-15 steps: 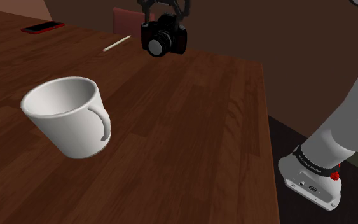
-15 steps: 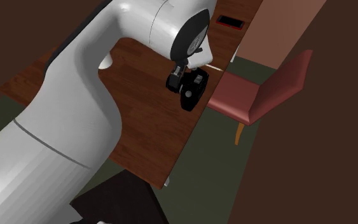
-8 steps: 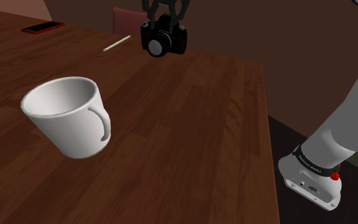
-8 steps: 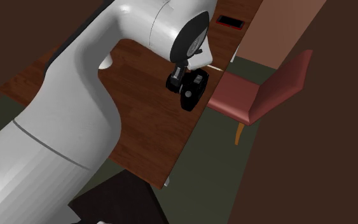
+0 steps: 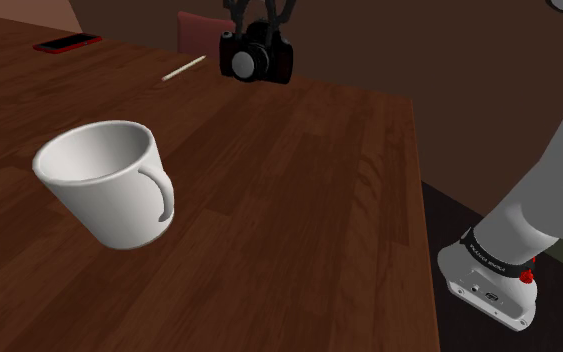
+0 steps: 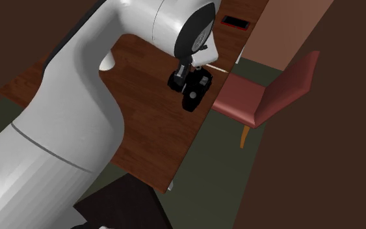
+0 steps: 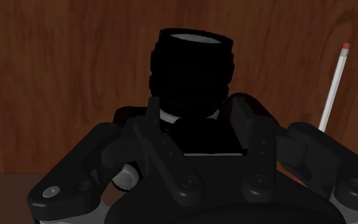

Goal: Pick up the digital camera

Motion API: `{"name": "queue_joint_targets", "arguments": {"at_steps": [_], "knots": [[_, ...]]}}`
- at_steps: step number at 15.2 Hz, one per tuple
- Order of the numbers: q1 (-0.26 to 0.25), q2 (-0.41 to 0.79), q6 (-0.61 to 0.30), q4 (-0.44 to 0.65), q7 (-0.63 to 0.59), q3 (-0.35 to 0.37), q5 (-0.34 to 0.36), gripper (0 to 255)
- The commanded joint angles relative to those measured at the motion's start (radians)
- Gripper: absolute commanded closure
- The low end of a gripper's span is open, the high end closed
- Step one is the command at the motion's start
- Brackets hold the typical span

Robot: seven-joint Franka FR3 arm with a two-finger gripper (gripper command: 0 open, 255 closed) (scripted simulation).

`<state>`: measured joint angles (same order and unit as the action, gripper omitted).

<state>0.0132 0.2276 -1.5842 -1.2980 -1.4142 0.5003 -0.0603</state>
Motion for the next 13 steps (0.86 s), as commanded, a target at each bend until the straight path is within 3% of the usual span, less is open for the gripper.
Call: {"name": "queue_joint_targets", "arguments": {"at_steps": [1,11,13], "knots": [[-0.006,0.015,0.035,0.05,-0.006,0.001,0.008,255],[-0.07,0.132,0.23,0.359,-0.052,0.007,0.069,255],[-0.072,0.135,0.234,0.365,-0.053,0.007,0.07,255]]}}
